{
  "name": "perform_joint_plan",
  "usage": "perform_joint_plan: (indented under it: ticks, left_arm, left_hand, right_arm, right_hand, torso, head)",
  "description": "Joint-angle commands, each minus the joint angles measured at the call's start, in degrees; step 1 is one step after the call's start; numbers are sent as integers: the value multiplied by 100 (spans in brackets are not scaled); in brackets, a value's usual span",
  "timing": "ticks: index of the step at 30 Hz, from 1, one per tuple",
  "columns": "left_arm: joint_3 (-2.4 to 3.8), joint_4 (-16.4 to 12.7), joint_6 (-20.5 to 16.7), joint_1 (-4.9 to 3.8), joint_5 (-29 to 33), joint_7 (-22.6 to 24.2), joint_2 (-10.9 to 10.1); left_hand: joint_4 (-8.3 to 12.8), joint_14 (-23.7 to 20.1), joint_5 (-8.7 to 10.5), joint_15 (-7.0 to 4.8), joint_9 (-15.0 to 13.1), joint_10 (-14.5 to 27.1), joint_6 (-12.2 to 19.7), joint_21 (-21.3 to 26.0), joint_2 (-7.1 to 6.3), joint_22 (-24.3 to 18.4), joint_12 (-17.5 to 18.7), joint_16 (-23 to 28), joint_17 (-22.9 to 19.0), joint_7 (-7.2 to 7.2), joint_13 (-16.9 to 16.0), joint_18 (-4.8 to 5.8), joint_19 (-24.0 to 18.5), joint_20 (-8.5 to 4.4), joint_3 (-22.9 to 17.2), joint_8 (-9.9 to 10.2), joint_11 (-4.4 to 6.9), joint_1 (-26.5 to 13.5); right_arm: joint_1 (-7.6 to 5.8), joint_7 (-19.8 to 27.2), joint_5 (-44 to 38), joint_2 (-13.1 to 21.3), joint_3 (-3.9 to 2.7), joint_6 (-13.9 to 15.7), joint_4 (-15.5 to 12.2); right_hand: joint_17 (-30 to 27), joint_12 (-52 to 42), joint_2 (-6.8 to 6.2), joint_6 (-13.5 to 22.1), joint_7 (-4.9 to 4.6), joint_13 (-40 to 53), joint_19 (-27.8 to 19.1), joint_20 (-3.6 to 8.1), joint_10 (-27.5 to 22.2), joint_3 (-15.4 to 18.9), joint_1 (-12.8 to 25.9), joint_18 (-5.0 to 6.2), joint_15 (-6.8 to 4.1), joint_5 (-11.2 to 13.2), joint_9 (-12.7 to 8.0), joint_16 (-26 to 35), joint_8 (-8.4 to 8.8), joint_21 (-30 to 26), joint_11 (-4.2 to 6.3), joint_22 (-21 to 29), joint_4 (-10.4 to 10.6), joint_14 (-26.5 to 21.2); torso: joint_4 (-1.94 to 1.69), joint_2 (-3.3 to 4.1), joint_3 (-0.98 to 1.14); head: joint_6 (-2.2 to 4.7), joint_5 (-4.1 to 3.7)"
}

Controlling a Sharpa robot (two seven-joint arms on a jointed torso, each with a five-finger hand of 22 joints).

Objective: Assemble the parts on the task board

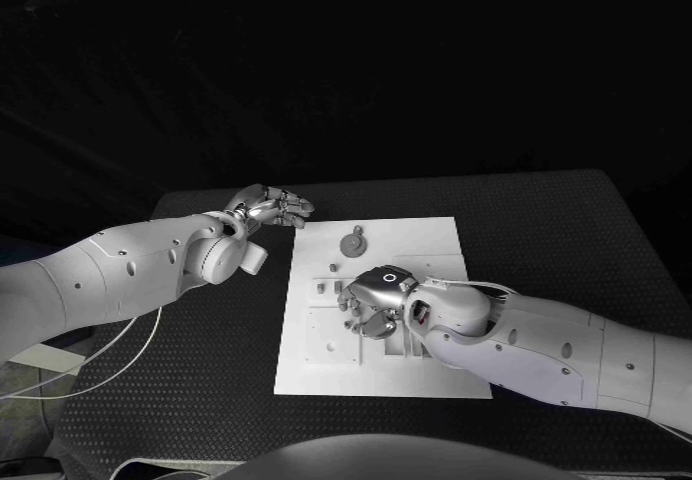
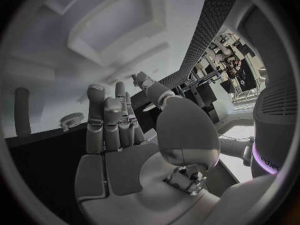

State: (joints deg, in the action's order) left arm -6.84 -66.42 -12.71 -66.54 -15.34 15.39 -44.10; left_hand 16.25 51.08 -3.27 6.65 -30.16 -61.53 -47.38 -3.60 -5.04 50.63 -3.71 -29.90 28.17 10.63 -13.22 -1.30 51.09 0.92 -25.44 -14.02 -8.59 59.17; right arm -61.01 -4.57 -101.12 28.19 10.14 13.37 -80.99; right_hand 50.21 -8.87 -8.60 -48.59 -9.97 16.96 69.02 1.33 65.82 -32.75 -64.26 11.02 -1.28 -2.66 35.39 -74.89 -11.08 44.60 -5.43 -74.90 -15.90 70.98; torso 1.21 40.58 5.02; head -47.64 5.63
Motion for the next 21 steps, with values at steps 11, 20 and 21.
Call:
perform_joint_plan:
  ticks: [11, 20, 21]
  left_arm:
    - [4, -20, 44, -9, 11, 57, -18]
    - [4, -15, 53, -9, 11, 62, -16]
    - [4, -13, 49, -9, 11, 62, -14]
  left_hand:
    - [2, 19, 8, 32, 8, 23, 27, -32, 31, -13, -24, 46, 18, -2, 10, -40, -17, 37, 45, -35, -19, -5]
    - [1, 20, 8, 32, 9, 23, 27, -33, 28, -16, -24, 51, 24, -2, 12, -40, -17, 38, 50, -36, -19, -10]
    - [1, 20, 8, 32, 9, 23, 27, -33, 28, -16, -24, 51, 24, -2, 12, -40, -17, 38, 50, -36, -19, -10]
  right_arm:
    - [-429, 0, 2, 825, -274, 256, -808]
    - [-818, -114, -137, 1321, -405, -1008, -950]
    - [-819, -115, -137, 1338, -405, -1017, -943]
  right_hand:
    - [8, -6, -42, 30, -72, 27, 102, 52, 51, -65, -72, 398, 11, -11, 25, -35, -73, -29, 18, -83, -10, 53]
    - [-88, 415, -309, 211, 129, -200, -91, -48, -590, -134, 90, 398, 169, -11, -15, 127, -17, -168, -143, -74, 212, -78]
    - [-97, 458, -363, 254, 153, -232, -110, -61, -659, -159, 96, 398, 205, -9, -24, 138, -2, -187, -171, -71, 262, -98]
  torso:
    - [9, -4, 5]
    - [24, -14, 9]
    - [19, -10, 9]
  head:
    - [25, -28]
    - [35, -45]
    - [40, -52]
